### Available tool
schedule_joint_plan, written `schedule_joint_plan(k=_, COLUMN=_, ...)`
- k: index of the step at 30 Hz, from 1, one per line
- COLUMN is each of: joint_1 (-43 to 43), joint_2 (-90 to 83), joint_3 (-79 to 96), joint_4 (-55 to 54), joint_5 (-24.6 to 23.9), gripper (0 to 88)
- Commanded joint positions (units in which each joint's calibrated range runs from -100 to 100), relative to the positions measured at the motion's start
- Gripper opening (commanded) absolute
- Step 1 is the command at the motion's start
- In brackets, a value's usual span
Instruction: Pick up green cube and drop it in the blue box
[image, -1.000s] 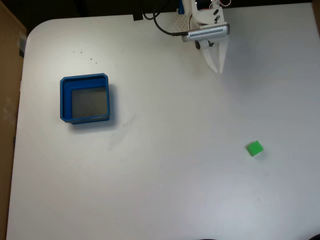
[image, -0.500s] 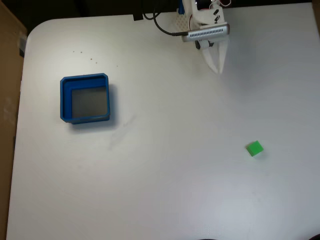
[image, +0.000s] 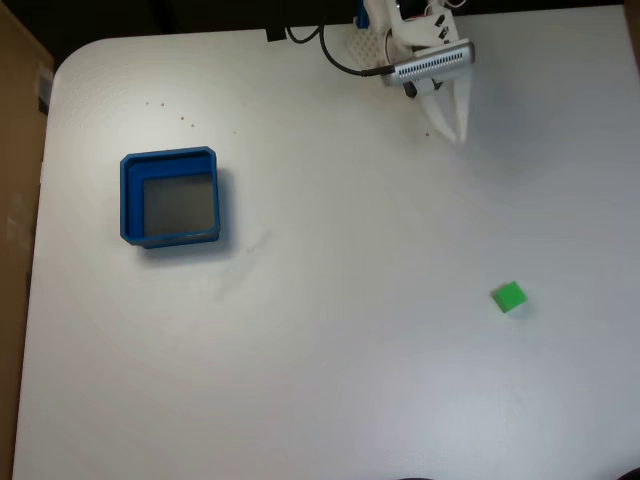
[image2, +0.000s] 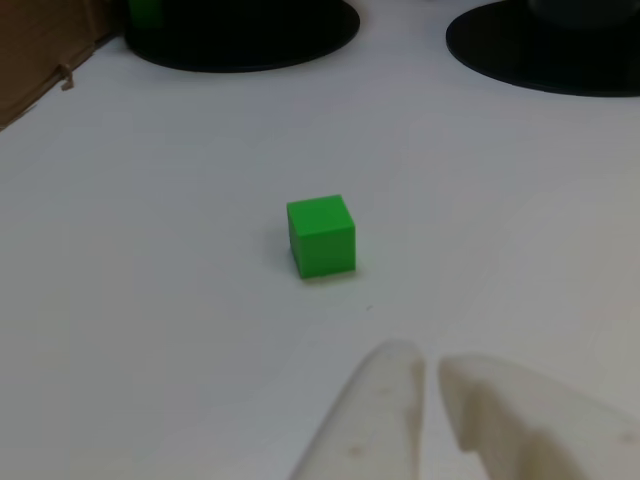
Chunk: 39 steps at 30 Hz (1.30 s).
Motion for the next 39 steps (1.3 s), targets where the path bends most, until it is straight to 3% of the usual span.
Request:
schedule_joint_plan(k=1, joint_1=-0.9, joint_2=-0.7, joint_3=0.2, joint_4=0.2, joint_5=0.0, gripper=0.5)
schedule_joint_plan(k=24, joint_1=-1.0, joint_2=6.4, joint_3=-4.5, joint_4=0.1, joint_5=0.3, gripper=0.5)
schedule_joint_plan(k=39, joint_1=-1.0, joint_2=24.4, joint_3=-24.0, joint_4=0.1, joint_5=0.3, gripper=0.5)
